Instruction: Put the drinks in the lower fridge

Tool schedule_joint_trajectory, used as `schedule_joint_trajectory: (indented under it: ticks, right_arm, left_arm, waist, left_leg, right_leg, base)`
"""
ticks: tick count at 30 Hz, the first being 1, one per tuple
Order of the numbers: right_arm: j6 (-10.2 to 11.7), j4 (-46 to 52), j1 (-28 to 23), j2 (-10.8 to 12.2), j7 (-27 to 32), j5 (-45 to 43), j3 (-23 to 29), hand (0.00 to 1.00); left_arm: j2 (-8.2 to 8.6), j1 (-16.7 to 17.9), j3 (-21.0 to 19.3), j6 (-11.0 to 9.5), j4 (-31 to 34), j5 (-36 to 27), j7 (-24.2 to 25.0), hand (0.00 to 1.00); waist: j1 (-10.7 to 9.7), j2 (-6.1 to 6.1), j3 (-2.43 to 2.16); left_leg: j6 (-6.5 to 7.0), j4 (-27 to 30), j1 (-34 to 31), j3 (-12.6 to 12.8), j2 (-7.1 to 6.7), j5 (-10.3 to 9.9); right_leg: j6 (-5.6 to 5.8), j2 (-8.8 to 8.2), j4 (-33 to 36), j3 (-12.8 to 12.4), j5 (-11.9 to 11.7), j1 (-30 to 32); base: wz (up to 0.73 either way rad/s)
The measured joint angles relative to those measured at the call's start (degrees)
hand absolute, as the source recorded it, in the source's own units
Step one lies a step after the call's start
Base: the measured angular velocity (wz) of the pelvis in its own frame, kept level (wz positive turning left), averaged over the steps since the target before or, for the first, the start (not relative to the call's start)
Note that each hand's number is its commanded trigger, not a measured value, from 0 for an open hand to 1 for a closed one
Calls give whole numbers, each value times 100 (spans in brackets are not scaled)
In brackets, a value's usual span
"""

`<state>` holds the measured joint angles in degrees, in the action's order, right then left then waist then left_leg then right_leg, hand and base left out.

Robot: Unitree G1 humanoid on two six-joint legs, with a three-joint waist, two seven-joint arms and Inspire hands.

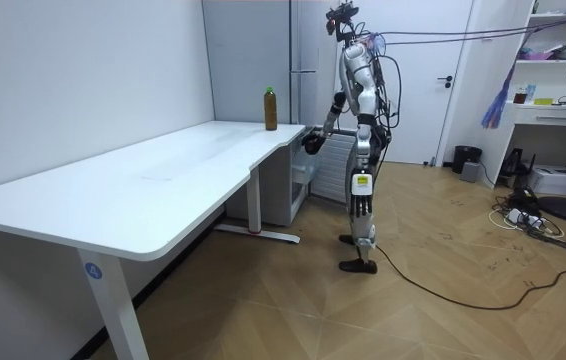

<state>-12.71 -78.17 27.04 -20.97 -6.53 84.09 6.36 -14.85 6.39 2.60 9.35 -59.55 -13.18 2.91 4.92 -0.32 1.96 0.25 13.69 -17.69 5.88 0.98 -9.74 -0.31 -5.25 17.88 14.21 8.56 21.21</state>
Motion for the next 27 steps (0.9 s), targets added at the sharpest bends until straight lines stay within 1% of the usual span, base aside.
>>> schedule_joint_trajectory:
  ticks: [4, 6, 10, 11, 12, 13, 14, 15, 16, 19, 25, 27]
  right_arm:
    - [-1, -44, 95, -103, 17, -94, -24, 100]
    - [0, -44, 162, -155, 20, -92, -27, 100]
    - [0, -44, 264, -195, 80, -86, -27, 100]
    - [2, -44, 306, -213, 139, -79, -27, 89]
    - [2, -44, 336, -223, 210, -75, -27, 69]
    - [2, -43, 345, -223, 234, -70, -27, 65]
    - [11, -43, 374, -227, 273, -62, -27, 67]
    - [13, -43, 424, -242, 294, -63, -27, 55]
    - [14, -42, 441, -250, 302, -62, -27, 0]
    - [18, -43, 533, -309, 431, -59, -27, 0]
    - [71, -42, 567, -349, 607, -55, -26, 0]
    - [76, -42, 617, -361, 639, -57, -25, 0]
  left_arm:
    - [-1, -49, 81, -6, -3, -4, 6, 0]
    - [-15, -78, 212, -7, -5, -14, 6, 0]
    - [-13, -86, 355, 1, -10, -27, 6, 0]
    - [-16, -102, 425, 0, -13, -26, 4, 0]
    - [-15, -108, 447, -3, -13, -25, 5, 0]
    - [-15, -108, 449, -5, -14, -28, 5, 0]
    - [-15, -110, 455, -15, -13, -35, 2, 0]
    - [-15, -122, 461, -20, -13, -40, 2, 0]
    - [-16, -127, 461, -22, -12, -42, 1, 0]
    - [-15, -132, 501, -42, -11, -84, -4, 0]
    - [-15, -141, 552, -103, -10, -84, -10, 0]
    - [-15, -149, 552, -108, -11, -177, -26, 0]
  waist:
    - [6, 2, 2]
    - [7, 7, 6]
    - [0, -2, 13]
    - [1, -3, 18]
    - [8, -6, 22]
    - [8, -7, 24]
    - [7, -11, 28]
    - [4, -14, 38]
    - [4, -16, 43]
    - [5, -16, 45]
    - [14, -11, 48]
    - [11, -7, 49]
  left_leg:
    - [29, 26, -112, 3, -35, 25]
    - [45, 33, -203, 6, -57, 57]
    - [66, 16, -293, 11, -68, 107]
    - [72, -13, -302, 14, -77, 135]
    - [75, -14, -308, 19, -83, 142]
    - [76, -11, -316, 19, -85, 144]
    - [80, -5, -344, 19, -92, 152]
    - [84, 1, -386, 19, -99, 166]
    - [86, 3, -404, 19, -102, 174]
    - [99, -2, -477, 24, -137, 221]
    - [115, -2, -524, 26, -169, 246]
    - [116, 17, -576, 25, -172, 246]
  right_leg:
    - [0, -53, 97, 2, 0, 139]
    - [6, -76, 106, -1, -19, 238]
    - [7, -124, 189, -8, -21, 374]
    - [7, -153, 211, -8, -21, 403]
    - [7, -159, 234, -9, -21, 419]
    - [7, -163, 246, -7, -21, 427]
    - [8, -174, 281, -7, -20, 467]
    - [7, -185, 294, -8, -21, 512]
    - [7, -191, 304, -7, -21, 532]
    - [6, -254, 381, -15, -21, 643]
    - [10, -279, 420, -24, -19, 712]
    - [10, -290, 458, -18, -19, 773]
  base:
    - [1]
    - [0]
    - [0]
    - [0]
    - [0]
    - [0]
    - [0]
    - [0]
    - [3]
    - [2]
    - [0]
    - [0]
